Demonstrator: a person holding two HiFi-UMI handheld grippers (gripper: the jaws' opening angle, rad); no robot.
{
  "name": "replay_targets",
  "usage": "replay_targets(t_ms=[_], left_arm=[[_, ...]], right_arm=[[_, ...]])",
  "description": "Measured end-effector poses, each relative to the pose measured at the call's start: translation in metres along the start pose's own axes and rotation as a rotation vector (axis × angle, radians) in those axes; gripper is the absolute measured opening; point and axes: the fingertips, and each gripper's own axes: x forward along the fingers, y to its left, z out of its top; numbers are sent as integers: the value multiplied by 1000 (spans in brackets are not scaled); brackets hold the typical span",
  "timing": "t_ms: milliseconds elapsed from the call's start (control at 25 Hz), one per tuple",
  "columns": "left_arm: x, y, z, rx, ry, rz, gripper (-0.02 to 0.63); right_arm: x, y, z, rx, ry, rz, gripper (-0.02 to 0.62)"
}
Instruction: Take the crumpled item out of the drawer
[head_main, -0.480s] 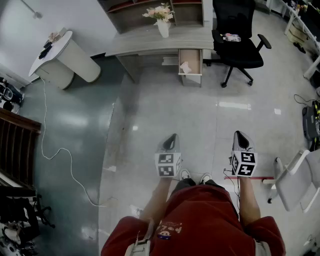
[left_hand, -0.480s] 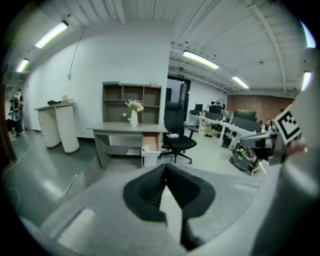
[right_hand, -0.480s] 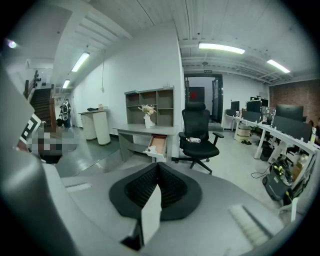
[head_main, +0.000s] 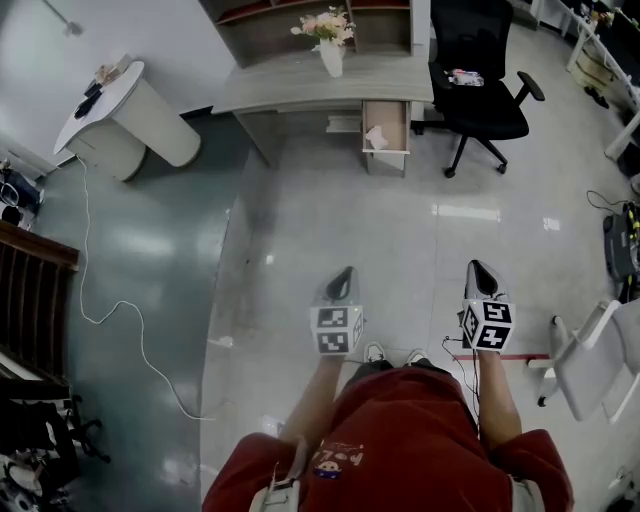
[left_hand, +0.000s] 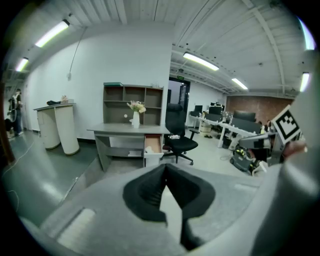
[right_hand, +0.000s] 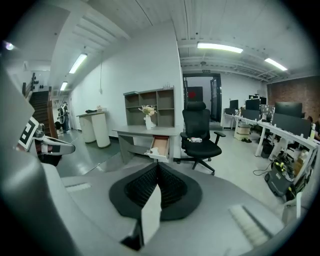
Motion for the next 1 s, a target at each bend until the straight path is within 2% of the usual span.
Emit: replay_targets(t_ms=[480, 760, 1000], left_arm=[[-10, 70, -10, 0, 2, 0, -3], [2, 82, -10, -17, 11, 5, -3], [31, 92, -6, -26, 29, 20, -3]], right_arm=[[26, 55, -2, 26, 2, -13, 0], [46, 62, -3, 44, 35, 20, 0], [84, 59, 5, 43, 44, 61, 1]])
